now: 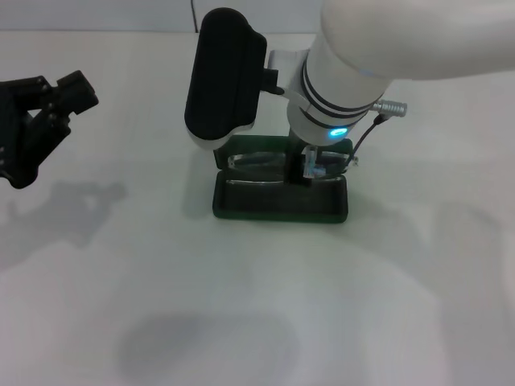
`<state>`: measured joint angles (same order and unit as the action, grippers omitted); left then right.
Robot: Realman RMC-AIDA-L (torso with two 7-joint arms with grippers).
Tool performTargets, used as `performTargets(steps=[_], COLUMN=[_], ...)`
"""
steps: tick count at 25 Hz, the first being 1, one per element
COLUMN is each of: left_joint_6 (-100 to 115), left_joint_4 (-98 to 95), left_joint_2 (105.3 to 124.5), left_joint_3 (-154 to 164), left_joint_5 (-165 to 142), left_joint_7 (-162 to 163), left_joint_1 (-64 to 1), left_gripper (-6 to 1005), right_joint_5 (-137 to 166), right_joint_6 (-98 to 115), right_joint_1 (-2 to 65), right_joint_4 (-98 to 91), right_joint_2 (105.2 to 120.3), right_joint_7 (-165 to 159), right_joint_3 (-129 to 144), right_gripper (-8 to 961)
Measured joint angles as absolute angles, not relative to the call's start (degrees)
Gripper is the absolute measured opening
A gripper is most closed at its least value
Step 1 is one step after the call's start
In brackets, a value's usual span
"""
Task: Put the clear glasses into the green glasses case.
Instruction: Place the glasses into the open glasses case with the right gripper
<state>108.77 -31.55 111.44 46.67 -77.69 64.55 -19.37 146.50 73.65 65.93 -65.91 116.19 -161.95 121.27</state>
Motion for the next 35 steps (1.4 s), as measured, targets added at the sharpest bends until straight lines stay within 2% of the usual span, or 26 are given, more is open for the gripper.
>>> performTargets(steps=[17,35], left_joint_6=[108.71,109.05], left_joint_4=[-31.57,-34.48], left_joint_2=[111.31,109.9], left_joint_3=[45.26,38.63], left_joint_5=[-77.7,-77.79], left_joint_7=[64.15,64.58], left_joint_1=[-19.42,-16.04], left_gripper=[71,72], right_joint_5=[146.07,144.69], right_joint_6=[71.79,71.31], right_joint_1=[65.36,64.43], right_joint_4=[-65.87,-66.01], right_joint_2=[116.19,116.19], right_joint_7=[-159.23,-159.29], right_joint_3=[121.92,122.38], right_gripper=[115,114])
